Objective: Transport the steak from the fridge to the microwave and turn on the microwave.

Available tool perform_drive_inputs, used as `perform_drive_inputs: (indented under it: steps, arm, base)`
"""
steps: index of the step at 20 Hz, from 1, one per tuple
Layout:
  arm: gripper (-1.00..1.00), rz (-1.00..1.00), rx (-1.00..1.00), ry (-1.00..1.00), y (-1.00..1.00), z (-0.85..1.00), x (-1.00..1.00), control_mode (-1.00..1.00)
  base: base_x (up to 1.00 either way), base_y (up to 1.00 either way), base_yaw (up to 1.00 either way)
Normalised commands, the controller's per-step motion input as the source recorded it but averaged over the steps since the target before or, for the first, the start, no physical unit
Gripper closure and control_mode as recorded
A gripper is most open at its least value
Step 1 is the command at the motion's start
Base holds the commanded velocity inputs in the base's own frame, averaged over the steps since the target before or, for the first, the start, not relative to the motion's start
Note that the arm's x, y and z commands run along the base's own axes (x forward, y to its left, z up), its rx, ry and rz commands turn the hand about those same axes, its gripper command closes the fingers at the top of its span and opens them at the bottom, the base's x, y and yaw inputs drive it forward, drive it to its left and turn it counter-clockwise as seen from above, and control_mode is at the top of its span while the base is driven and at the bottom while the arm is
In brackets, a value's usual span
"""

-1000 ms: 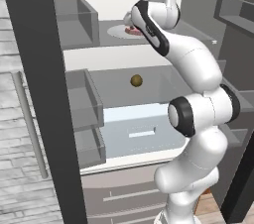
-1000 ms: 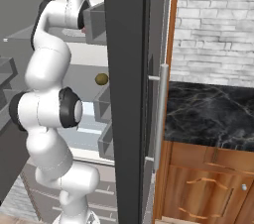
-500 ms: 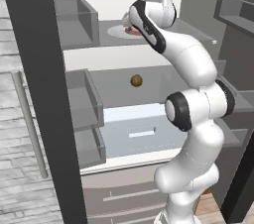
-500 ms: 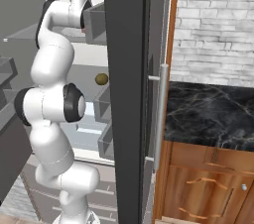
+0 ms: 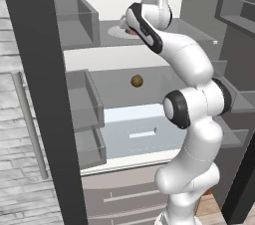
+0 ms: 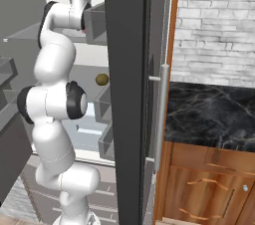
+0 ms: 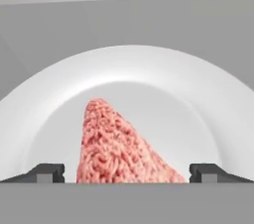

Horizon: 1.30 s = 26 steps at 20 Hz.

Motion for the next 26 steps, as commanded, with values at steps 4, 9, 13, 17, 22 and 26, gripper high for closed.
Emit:
perform_drive_inputs:
  steps: [4, 9, 13, 17, 22, 26]
  arm:
    - [-1.0, 0.0, 0.0, 0.02, 0.02, -0.1, 0.19, -1.0]
    - [1.0, 0.0, 0.0, 0.0, 0.01, -0.1, 0.03, -1.0]
    - [1.0, 0.0, 0.0, 0.0, 0.0, 0.0, 0.0, -1.0]
    - [1.0, 0.0, 0.0, -0.09, 0.02, 0.0, -0.08, -1.0]
    - [1.0, -0.01, 0.0, -0.24, 0.1, 0.0, -0.46, -1.0]
    - [1.0, 0.0, 0.0, -0.18, 0.0, 0.0, -0.62, -1.0]
  base:
    - [0.0, 0.0, 0.0]
    - [0.0, 0.0, 0.0]
    - [0.0, 0.0, 0.0]
    - [0.0, 0.0, 0.0]
    - [0.0, 0.0, 0.0]
    - [0.0, 0.0, 0.0]
